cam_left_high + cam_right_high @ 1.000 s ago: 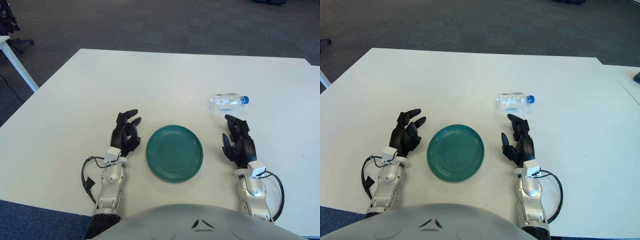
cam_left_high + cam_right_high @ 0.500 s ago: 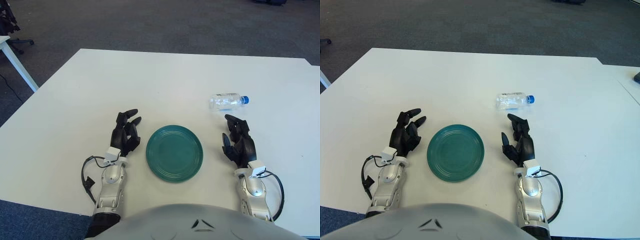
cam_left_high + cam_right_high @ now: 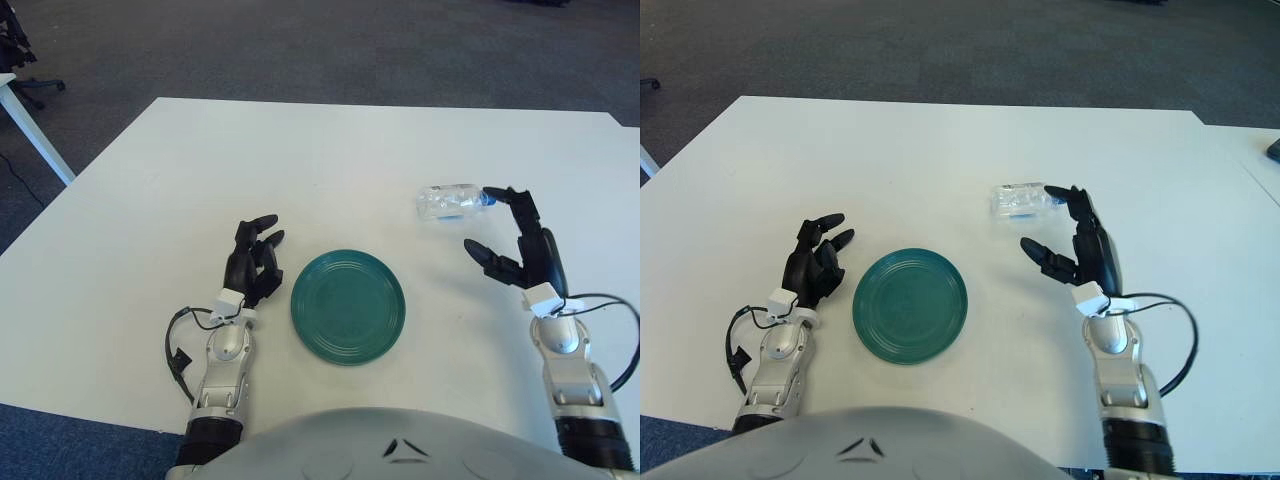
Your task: Put the bottle into the plate.
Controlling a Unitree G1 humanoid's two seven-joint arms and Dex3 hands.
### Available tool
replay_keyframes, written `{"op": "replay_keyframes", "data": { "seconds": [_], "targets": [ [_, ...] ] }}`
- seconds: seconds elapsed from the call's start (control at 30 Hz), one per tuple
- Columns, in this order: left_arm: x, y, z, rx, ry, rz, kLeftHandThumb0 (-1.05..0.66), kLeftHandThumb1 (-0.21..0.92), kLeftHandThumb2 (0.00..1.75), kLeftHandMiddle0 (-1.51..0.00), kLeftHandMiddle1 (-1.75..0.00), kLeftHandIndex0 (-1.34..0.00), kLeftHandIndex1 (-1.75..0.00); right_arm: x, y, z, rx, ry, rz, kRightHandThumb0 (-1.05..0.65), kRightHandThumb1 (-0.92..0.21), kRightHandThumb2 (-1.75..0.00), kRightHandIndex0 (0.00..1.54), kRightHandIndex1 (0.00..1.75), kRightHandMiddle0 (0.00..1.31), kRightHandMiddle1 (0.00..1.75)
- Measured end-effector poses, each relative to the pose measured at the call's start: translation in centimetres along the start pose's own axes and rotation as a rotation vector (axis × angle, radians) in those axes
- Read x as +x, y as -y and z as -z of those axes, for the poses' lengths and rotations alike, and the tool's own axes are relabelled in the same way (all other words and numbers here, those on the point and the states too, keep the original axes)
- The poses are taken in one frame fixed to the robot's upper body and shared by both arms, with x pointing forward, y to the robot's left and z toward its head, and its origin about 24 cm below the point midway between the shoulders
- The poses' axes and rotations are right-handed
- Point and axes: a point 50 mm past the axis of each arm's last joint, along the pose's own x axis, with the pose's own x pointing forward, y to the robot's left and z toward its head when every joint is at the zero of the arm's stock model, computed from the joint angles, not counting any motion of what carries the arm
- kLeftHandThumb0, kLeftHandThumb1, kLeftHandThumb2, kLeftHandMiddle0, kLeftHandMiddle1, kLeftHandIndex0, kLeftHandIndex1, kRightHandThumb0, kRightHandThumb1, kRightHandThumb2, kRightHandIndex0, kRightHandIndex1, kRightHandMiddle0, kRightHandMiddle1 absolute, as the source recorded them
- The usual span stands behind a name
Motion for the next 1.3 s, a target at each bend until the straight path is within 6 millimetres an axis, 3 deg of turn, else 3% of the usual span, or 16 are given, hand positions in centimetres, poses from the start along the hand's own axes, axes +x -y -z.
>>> {"op": "replay_keyframes", "data": {
  "seconds": [0.07, 0.13, 0.43, 0.77, 1.3],
  "targets": [
    [0.0, 0.0, 0.1, 0.001, 0.0, 0.001, -0.7, 0.92, 0.85, -0.5, -0.47, -0.17, -1.05, 0.7, 0.2, -0.1, -0.108, 0.043, -0.014, -0.91, -0.92, -0.45, 0.34, 0.0, 0.0, 0.7],
    [0.1, 0.0, 0.2, 0.002, -0.002, 0.003, -0.71, 0.92, 0.85, -0.49, -0.46, -0.16, -1.04, 1.5, 0.3, -0.2, -0.203, 0.081, -0.035, -0.99, -0.92, -0.48, 0.23, 0.0, 0.0, 0.5],
    [0.6, 0.2, 0.4, 0.016, -0.012, 0.01, -0.72, 0.92, 0.88, -0.46, -0.43, -0.13, -1.02, 4.6, -0.4, -1.4, -0.56, 0.204, -0.166, -1.05, -0.92, -0.56, 0.02, 0.0, 0.0, 0.06],
    [0.9, 0.0, 0.6, 0.023, -0.002, 0.005, -0.73, 0.92, 0.89, -0.45, -0.41, -0.1, -1.01, 6.7, -1.0, -2.2, -0.728, 0.302, -0.371, -1.05, -0.92, -0.65, 0.0, 0.0, 0.0, 0.0],
    [1.9, 0.1, 0.3, 0.011, 0.053, 0.057, -0.75, 0.92, 0.95, -0.42, -0.38, -0.09, -1.03, 9.0, -3.4, -2.7, -0.776, 0.364, -0.596, -1.05, -0.92, -0.72, 0.0, 0.0, 0.0, 0.0]
  ]
}}
